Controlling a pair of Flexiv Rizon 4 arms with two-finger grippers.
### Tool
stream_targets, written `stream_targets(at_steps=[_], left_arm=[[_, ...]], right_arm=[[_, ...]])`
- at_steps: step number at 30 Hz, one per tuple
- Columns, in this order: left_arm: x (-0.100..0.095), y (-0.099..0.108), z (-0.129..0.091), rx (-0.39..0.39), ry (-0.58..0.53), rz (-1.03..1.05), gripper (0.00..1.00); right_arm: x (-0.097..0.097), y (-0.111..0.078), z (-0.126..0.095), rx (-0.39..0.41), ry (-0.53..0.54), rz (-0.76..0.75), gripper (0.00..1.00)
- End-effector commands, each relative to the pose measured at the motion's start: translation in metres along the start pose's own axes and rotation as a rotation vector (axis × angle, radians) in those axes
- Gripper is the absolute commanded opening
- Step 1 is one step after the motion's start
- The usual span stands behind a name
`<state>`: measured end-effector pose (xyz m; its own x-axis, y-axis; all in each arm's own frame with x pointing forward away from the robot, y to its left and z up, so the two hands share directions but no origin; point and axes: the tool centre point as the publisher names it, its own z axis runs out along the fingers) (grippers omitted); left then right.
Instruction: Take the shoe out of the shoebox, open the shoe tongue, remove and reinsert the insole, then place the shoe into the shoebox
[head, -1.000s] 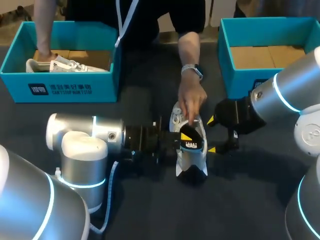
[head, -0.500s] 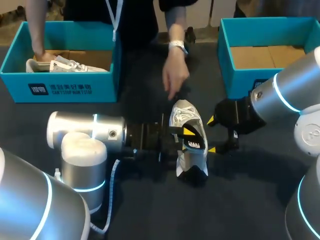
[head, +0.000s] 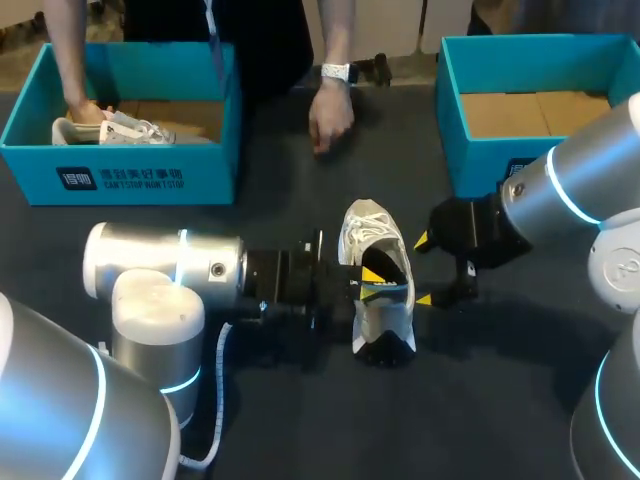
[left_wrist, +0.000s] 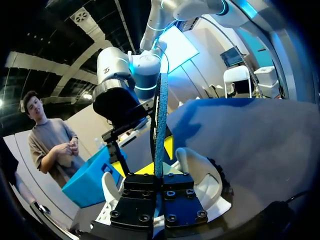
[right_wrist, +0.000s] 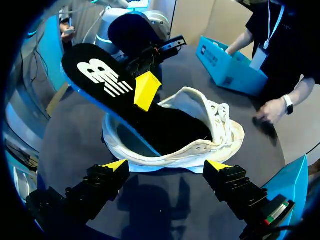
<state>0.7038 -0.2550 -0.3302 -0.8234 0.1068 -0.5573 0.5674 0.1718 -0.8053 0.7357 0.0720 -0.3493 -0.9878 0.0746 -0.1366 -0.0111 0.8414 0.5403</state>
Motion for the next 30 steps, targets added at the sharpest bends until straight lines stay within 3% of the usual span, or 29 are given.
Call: stream_targets(at_steps=[1,9,19,24,25,26,29,30], left_arm=[[0.003,0.007,0.007,0.004,0.002,0.003,0.0],[0.002,0.022,0.015,0.0,0.007,0.017,0.0],[-0.009,0.036,0.007,-0.039,-0.026,0.029,0.0],[-0.002,0.033,0.009,-0.043,-0.001,0.021,0.0],[-0.002,0.03,0.008,-0.042,0.003,0.027,0.27],[-0.003,0.026,0.006,-0.044,0.011,0.038,0.43],[-0.008,0.015,-0.002,-0.051,0.01,0.057,0.54],[-0.009,0.01,-0.004,-0.044,0.007,0.049,0.51]], right_arm=[[0.001,0.0,0.0,0.0,-0.002,-0.001,1.0],[0.001,0.0,0.0,0.0,-0.002,-0.001,1.0],[0.001,0.0,0.0,0.0,-0.002,-0.001,1.0],[0.001,0.0,0.0,0.0,-0.002,-0.001,1.0],[0.001,0.0,0.0,0.0,-0.002,-0.001,1.0],[0.001,0.0,0.0,0.0,-0.002,-0.001,1.0],[0.001,0.0,0.0,0.0,-0.002,-0.001,1.0],[0.001,0.0,0.0,0.0,-0.002,-0.001,1.0]])
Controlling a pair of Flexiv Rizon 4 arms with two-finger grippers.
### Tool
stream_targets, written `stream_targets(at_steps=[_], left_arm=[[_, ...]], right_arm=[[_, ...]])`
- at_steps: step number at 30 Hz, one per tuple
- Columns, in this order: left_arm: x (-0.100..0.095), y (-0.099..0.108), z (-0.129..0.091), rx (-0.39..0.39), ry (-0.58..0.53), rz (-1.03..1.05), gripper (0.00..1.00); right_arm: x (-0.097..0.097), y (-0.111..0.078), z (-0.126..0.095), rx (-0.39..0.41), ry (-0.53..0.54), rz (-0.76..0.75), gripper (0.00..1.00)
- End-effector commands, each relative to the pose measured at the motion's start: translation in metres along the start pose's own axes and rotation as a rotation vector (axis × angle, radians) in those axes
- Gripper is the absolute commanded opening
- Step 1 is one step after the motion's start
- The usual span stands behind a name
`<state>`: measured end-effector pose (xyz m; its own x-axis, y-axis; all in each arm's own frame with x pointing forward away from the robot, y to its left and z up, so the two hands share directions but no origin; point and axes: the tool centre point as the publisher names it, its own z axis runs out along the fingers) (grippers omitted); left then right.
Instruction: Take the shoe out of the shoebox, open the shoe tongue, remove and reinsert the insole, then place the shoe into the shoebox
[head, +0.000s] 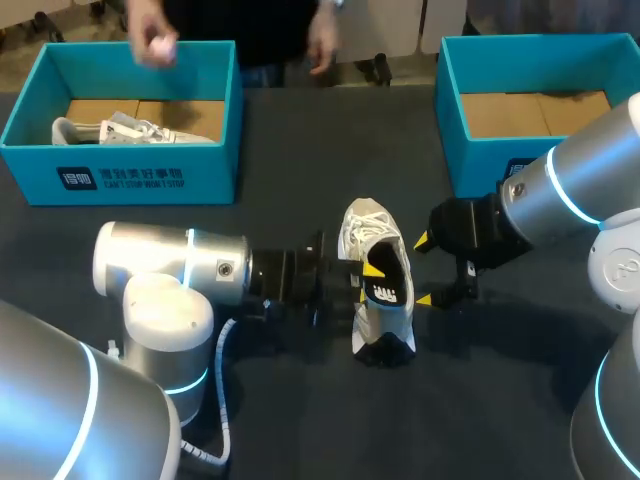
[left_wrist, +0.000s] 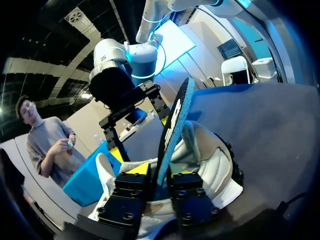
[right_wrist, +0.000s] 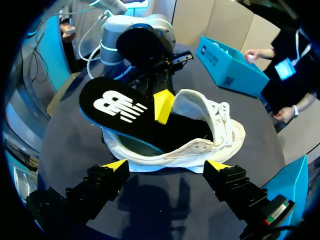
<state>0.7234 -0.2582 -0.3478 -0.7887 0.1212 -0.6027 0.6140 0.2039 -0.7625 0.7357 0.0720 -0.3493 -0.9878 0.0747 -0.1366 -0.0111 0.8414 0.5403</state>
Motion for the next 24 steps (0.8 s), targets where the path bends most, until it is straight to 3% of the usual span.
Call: stream_targets(at_steps=[1,9,11,12,14,24], left_arm=[[-0.004,-0.017,-0.013,-0.008,0.013,0.002,0.49],[0.001,-0.024,-0.015,-0.017,0.031,-0.011,0.41],[0.005,-0.023,-0.013,-0.015,0.036,-0.019,0.35],[0.007,-0.022,-0.012,-0.014,0.042,-0.025,0.29],[0.01,-0.02,-0.009,-0.01,0.043,-0.031,0.0],[0.01,0.0,0.008,-0.003,0.071,-0.026,0.0]], right_arm=[[0.001,0.0,0.0,0.0,-0.002,-0.001,1.0],[0.001,0.0,0.0,0.0,-0.002,-0.001,1.0],[0.001,0.0,0.0,0.0,-0.002,-0.001,1.0],[0.001,0.0,0.0,0.0,-0.002,-0.001,1.0],[0.001,0.0,0.0,0.0,-0.002,-0.001,1.0],[0.001,0.0,0.0,0.0,-0.002,-0.001,1.0]])
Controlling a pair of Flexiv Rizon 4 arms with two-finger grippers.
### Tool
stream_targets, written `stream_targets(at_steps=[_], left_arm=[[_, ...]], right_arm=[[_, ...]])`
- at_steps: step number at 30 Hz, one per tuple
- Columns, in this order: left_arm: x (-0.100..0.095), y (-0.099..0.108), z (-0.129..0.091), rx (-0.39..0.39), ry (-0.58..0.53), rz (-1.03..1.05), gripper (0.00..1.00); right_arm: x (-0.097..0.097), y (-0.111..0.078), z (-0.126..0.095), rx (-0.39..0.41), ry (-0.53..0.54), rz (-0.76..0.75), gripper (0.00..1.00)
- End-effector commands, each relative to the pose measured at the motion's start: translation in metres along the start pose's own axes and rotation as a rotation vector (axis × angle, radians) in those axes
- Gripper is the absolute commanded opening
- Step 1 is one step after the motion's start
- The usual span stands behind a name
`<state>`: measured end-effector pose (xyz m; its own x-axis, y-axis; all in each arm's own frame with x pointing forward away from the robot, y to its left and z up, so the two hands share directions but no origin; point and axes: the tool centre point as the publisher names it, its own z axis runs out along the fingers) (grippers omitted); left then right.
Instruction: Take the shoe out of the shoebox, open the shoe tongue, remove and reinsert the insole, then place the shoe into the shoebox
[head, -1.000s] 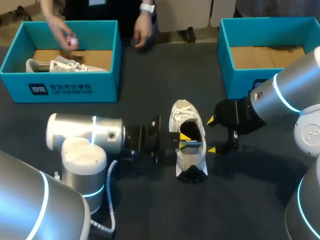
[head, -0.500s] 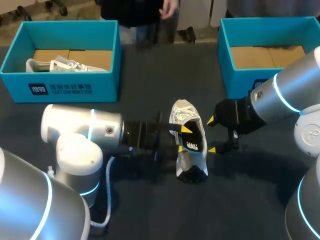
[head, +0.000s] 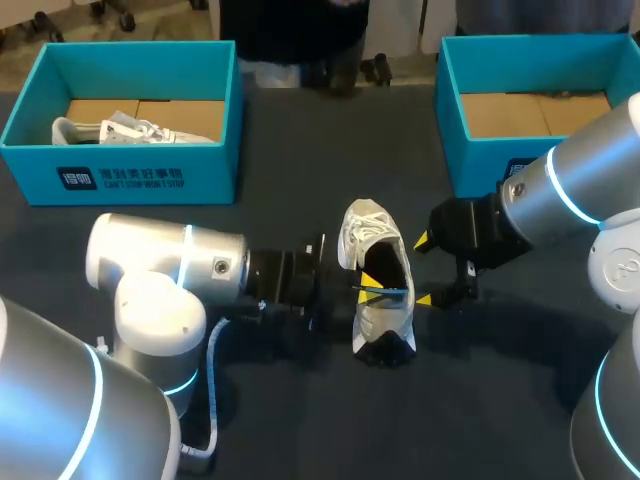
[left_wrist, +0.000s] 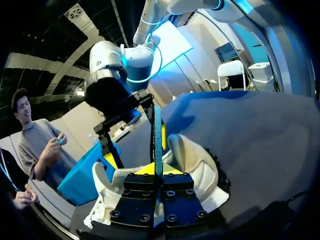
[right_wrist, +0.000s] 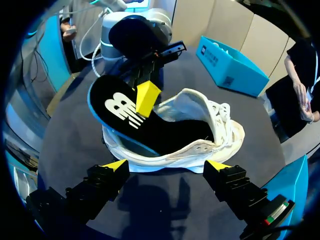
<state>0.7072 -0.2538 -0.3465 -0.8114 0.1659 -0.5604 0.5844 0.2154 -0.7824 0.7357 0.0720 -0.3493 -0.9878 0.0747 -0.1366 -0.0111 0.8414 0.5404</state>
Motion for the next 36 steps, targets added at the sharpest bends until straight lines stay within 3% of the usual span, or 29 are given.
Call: stream_targets(at_steps=[1,12,13,15,18,36], left_arm=[[-0.004,0.012,0.014,0.0,0.019,0.012,0.0],[-0.007,0.022,0.015,-0.004,0.003,0.018,0.0],[-0.006,0.019,0.015,0.007,0.004,0.014,0.04],[-0.006,0.015,0.014,0.011,0.013,0.02,0.39],[-0.006,0.007,0.009,0.017,0.017,0.019,0.44],[-0.004,-0.006,0.001,0.015,0.025,0.005,0.24]], right_arm=[[0.001,0.0,0.0,0.0,-0.002,-0.001,1.0],[0.001,0.0,0.0,0.0,-0.002,-0.001,1.0],[0.001,0.0,0.0,0.0,-0.002,-0.001,1.0],[0.001,0.0,0.0,0.0,-0.002,-0.001,1.0],[0.001,0.0,0.0,0.0,-0.002,-0.001,1.0],[0.001,0.0,0.0,0.0,-0.002,-0.001,1.0]])
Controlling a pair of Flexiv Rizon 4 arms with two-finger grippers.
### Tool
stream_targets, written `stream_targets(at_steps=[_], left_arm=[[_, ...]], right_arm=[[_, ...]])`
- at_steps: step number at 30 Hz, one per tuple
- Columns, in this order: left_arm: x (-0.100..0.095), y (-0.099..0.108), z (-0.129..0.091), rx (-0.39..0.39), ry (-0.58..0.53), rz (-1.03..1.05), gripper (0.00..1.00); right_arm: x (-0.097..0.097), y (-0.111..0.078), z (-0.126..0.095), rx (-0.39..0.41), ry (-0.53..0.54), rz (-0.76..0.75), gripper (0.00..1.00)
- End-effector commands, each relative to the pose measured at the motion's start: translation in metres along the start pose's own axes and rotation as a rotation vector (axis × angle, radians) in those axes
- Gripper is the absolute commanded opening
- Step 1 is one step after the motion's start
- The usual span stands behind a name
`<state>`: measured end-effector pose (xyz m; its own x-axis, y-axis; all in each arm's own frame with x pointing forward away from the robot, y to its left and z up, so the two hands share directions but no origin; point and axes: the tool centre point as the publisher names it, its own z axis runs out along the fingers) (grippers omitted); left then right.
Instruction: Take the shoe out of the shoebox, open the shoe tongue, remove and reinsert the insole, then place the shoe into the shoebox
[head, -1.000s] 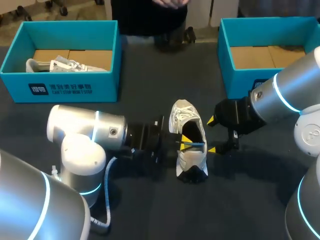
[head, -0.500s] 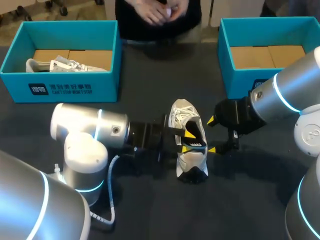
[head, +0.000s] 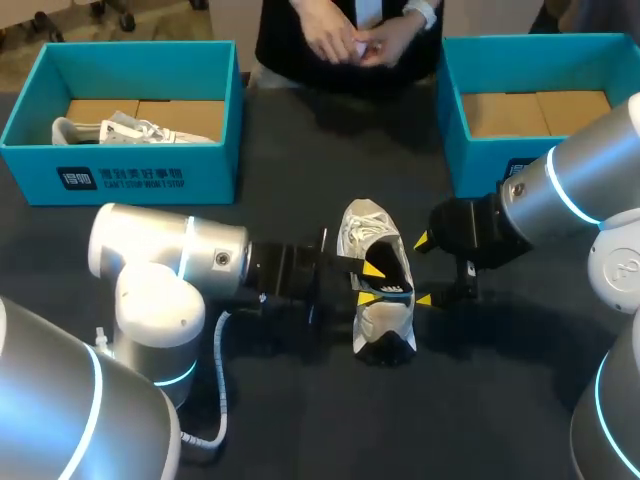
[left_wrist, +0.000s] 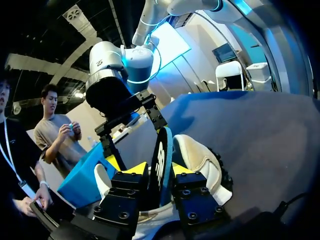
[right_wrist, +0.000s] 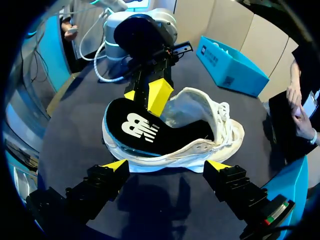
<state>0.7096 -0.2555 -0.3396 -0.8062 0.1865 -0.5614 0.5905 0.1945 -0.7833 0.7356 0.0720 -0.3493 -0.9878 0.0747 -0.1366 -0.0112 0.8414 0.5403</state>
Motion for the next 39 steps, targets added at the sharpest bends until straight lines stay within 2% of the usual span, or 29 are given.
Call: stream_targets(at_steps=[1,2,4,23,27,28,29,32,39], left_arm=[[0.002,-0.003,0.002,-0.002,0.008,-0.004,0.24],[0.003,-0.003,0.003,0.002,0.01,-0.009,0.2],[0.004,-0.002,0.006,0.004,0.015,-0.012,0.0],[0.001,0.039,0.023,-0.011,0.044,-0.004,0.0],[0.001,0.038,0.025,-0.005,0.047,-0.009,0.0],[0.001,0.033,0.023,0.005,0.05,-0.002,0.24],[0.0,0.029,0.021,0.008,0.05,-0.001,0.3],[-0.001,0.022,0.014,0.01,0.043,-0.001,0.36],[-0.002,0.006,0.004,0.024,0.033,0.014,0.39]], right_arm=[[0.001,0.0,0.0,0.0,-0.002,-0.001,1.0],[0.001,0.0,0.0,0.0,-0.002,-0.001,1.0],[0.001,0.0,0.0,0.0,-0.002,-0.001,1.0],[0.001,0.0,0.0,0.0,-0.002,-0.001,1.0],[0.001,0.0,0.0,0.0,-0.002,-0.001,1.0],[0.001,0.0,0.0,0.0,-0.002,-0.001,1.0],[0.001,0.0,0.0,0.0,-0.002,-0.001,1.0],[0.001,0.0,0.0,0.0,-0.002,-0.001,1.0],[0.001,0.0,0.0,0.0,-0.002,-0.001,1.0]])
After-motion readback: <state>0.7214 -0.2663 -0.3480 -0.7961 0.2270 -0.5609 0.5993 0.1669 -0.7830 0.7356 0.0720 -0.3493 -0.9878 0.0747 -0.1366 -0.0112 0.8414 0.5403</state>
